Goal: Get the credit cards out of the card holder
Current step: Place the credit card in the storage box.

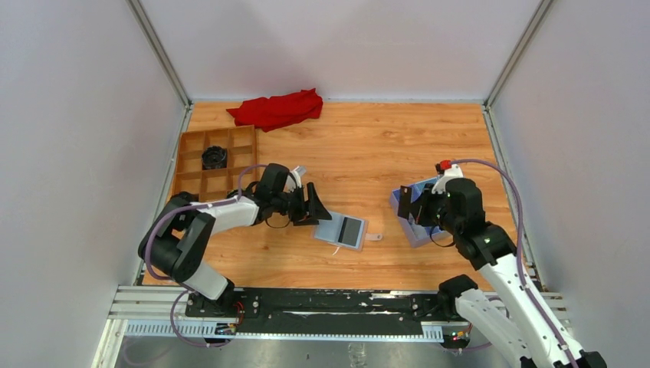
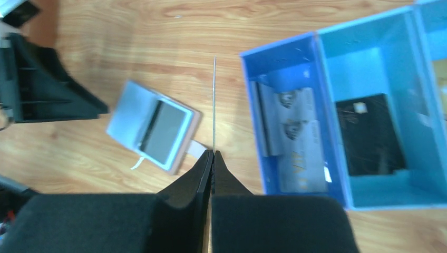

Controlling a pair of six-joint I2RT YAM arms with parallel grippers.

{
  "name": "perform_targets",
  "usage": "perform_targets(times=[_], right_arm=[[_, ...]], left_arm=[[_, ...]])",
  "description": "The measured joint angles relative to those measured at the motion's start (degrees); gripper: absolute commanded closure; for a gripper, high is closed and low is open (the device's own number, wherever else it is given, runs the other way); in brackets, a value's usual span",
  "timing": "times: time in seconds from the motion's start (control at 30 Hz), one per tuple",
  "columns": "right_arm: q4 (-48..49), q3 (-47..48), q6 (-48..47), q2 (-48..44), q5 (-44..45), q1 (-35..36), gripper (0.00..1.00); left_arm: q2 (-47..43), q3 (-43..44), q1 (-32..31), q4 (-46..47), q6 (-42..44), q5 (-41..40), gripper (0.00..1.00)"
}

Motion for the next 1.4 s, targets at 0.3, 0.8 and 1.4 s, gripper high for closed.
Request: perform_targets(times=[0.3, 0.8, 1.4], right_arm=[[-10.73, 6.58, -7.06, 2.58, 12.00, -4.68, 1.00], [-11.96, 10.73, -17.35, 17.03, 17.86, -11.10, 1.00], [-11.89, 10.75, -18.60, 29.29, 1.97, -14.95, 1.00]], left_arm=[[-2.67, 0.59, 0.00, -0.11, 0.02, 1.09, 0.31], [-2.69, 2.19, 0.02, -0.09, 0.02, 3.52, 0.31], [-2.69, 2.19, 0.04, -0.09, 0.02, 3.58, 0.31]])
